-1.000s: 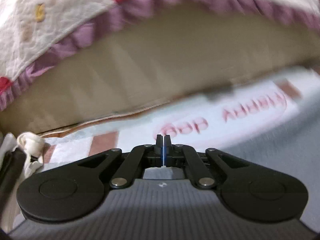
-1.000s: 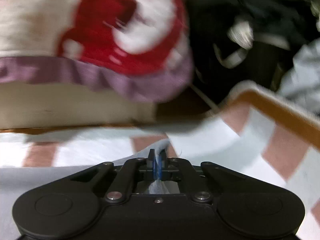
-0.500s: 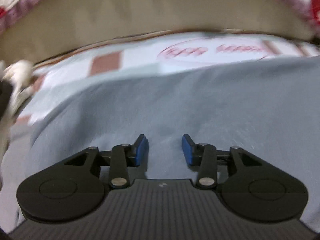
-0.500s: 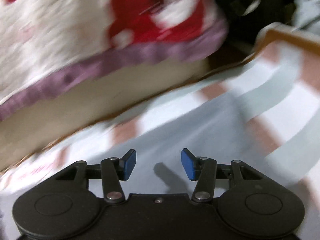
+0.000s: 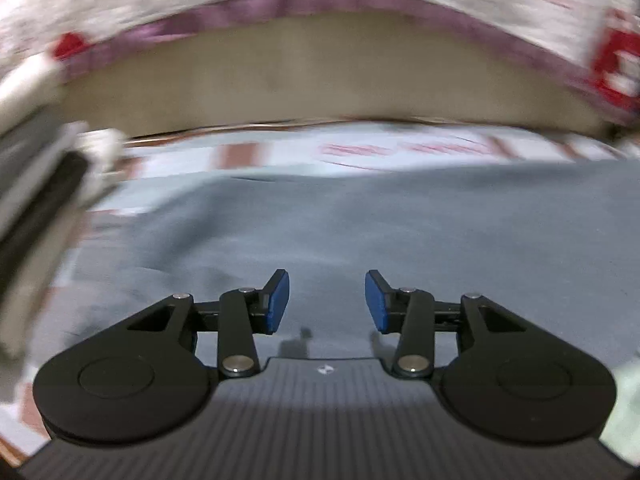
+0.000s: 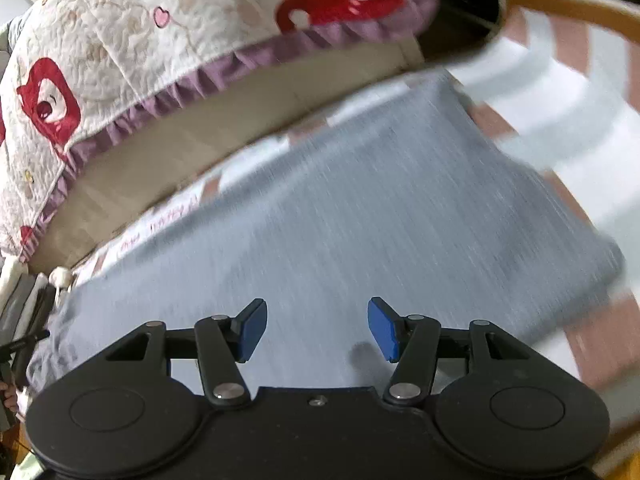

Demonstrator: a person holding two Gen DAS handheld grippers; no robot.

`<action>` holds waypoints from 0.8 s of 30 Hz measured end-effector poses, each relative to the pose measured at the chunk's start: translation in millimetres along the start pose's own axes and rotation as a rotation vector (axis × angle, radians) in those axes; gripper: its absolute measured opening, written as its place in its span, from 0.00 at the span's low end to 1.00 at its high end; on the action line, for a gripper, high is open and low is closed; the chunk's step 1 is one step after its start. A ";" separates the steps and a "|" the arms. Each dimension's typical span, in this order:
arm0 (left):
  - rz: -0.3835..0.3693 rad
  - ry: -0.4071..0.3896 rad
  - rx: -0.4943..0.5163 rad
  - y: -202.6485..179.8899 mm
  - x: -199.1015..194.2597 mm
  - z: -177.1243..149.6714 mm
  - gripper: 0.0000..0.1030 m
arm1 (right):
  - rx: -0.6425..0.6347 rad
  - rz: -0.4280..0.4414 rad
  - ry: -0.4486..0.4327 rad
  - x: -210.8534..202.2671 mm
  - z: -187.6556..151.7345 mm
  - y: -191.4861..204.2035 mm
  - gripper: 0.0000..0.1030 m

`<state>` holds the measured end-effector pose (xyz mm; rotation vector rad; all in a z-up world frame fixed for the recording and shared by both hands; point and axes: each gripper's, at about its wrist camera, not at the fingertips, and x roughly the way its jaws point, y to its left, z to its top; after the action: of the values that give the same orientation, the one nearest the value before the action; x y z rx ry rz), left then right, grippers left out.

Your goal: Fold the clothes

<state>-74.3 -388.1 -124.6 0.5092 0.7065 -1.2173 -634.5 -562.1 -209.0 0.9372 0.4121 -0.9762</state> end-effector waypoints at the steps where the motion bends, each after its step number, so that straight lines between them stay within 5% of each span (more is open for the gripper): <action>1: -0.057 0.020 0.027 -15.9 -0.6 -3.9 0.45 | -0.001 -0.021 0.017 -2.0 -2.4 -2.3 0.60; 5: -0.304 0.122 0.068 -63.1 5.8 -19.1 0.46 | 0.011 0.010 0.044 -14.4 -0.2 7.0 0.60; 9: -0.430 0.185 0.139 -91.6 12.0 -31.1 0.46 | 0.048 0.070 0.133 -7.1 -3.8 14.6 0.68; 16: -0.357 0.201 0.394 -115.8 11.7 -53.6 0.57 | 0.131 0.129 0.320 23.3 -21.8 8.9 0.68; 19: -0.148 0.206 0.579 -127.8 25.6 -66.9 0.67 | 0.185 0.143 0.321 32.6 -29.3 5.1 0.68; 24: -0.123 0.153 0.542 -127.4 33.3 -58.9 0.66 | 0.219 0.149 0.278 44.1 -33.5 10.2 0.70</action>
<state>-203.2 -405.0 -187.1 1.0280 0.5354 -1.5020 -599.4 -555.0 -252.5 1.2920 0.4675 -0.7670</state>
